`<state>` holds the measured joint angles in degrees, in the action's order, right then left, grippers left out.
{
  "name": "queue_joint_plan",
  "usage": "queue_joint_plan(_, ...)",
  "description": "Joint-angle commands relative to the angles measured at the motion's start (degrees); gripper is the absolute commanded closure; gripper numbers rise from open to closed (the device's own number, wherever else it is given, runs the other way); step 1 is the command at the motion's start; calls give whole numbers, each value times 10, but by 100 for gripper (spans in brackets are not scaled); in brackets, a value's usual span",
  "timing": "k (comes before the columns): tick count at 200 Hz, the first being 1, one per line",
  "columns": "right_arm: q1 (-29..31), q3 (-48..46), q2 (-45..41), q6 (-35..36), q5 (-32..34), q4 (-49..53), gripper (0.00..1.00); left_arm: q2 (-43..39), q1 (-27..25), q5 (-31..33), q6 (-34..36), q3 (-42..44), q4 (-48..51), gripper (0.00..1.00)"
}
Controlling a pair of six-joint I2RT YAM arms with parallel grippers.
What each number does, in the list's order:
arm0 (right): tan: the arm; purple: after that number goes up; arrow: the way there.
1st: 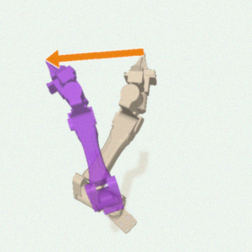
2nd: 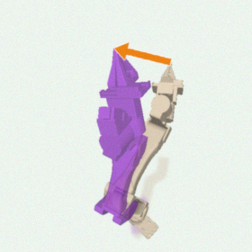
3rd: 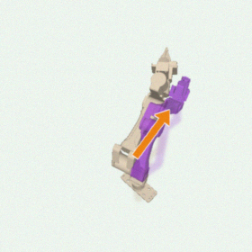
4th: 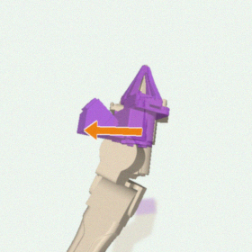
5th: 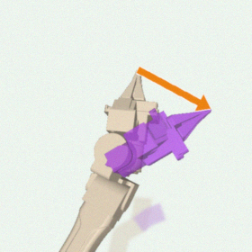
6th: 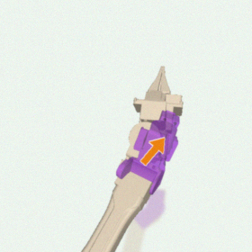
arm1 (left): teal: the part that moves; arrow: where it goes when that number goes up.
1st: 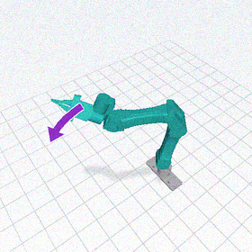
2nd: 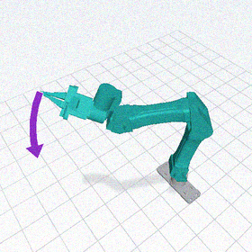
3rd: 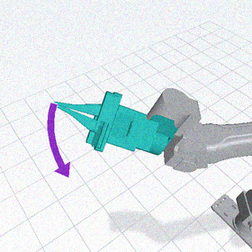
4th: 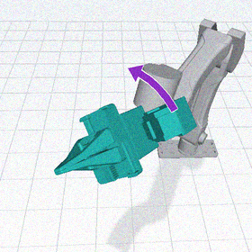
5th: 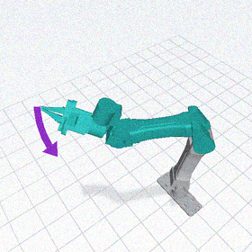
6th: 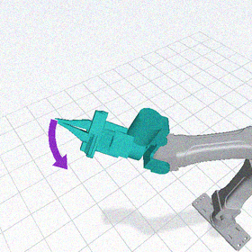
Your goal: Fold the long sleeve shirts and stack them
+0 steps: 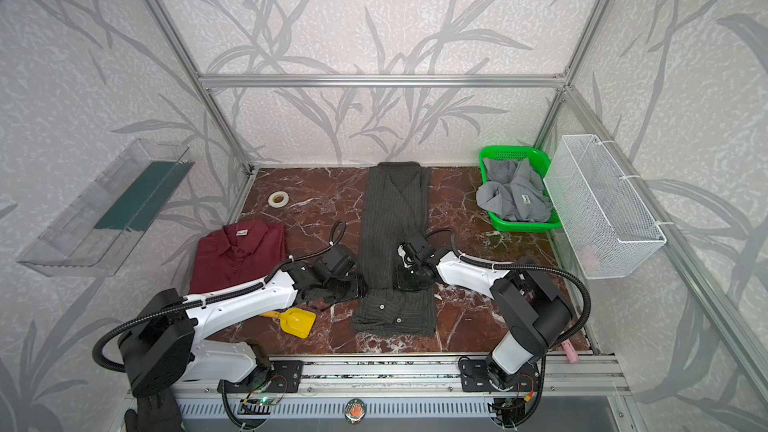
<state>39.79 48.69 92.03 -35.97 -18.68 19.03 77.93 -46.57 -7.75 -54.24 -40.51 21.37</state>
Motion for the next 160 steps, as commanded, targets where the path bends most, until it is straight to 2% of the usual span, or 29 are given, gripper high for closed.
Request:
queue_joint_plan(1, 5, 17, -12, 49, 49, 102, 78, 6, 1, -29, -21, 40, -43, 38)
queue_joint_plan(39, 6, 43, -73, 82, 76, 183, 74, -13, -3, -49, -26, 82, -55, 38)
queue_joint_plan(61, 14, 34, -124, 60, 12, 134, 69, -41, -5, -58, -44, 114, -72, 39)
queue_joint_plan(83, 49, 48, -116, 56, -35, 117, 67, -74, -11, -69, -67, 138, -86, 43)
queue_joint_plan(101, 53, 48, -114, 51, -7, 152, 64, -100, -16, -68, -77, 148, -71, 44)
queue_joint_plan(125, 40, -1, -171, 37, 86, 185, 44, -132, -22, -73, -85, 162, -62, 42)
queue_joint_plan(160, 16, -51, -243, 17, 109, 265, 37, -161, -29, -101, -110, 182, -81, 42)
